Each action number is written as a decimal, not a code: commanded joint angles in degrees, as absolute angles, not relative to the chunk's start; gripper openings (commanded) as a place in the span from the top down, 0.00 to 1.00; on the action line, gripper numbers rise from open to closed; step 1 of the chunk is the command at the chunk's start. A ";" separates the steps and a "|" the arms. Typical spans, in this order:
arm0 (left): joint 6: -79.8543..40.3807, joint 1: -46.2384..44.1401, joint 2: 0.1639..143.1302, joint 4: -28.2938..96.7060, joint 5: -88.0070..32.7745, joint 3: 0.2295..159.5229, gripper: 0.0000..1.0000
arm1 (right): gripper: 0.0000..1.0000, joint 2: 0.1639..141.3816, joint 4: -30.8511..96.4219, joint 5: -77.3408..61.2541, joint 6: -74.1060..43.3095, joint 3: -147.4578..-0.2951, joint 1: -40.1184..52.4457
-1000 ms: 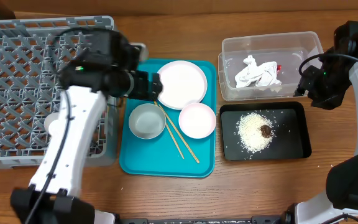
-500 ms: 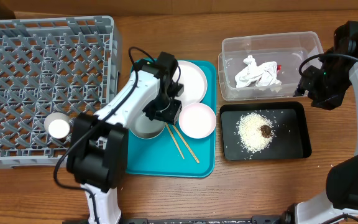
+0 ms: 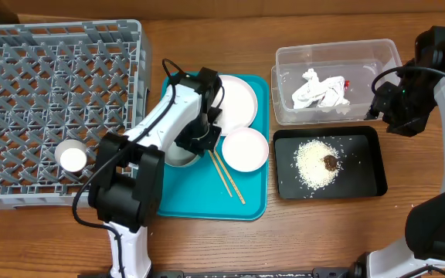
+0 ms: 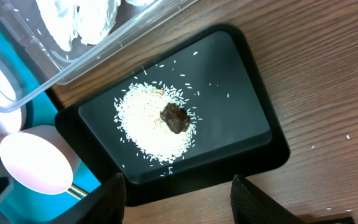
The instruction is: Sort waste into correct bins and load items into the dishwasher
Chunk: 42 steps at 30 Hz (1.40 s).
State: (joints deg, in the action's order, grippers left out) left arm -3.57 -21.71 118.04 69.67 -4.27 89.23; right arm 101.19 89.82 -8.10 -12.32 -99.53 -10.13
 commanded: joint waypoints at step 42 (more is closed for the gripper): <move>36.25 28.93 119.11 66.52 -74.11 100.22 0.96 | 0.44 99.00 90.15 -7.73 -12.32 -100.07 -10.35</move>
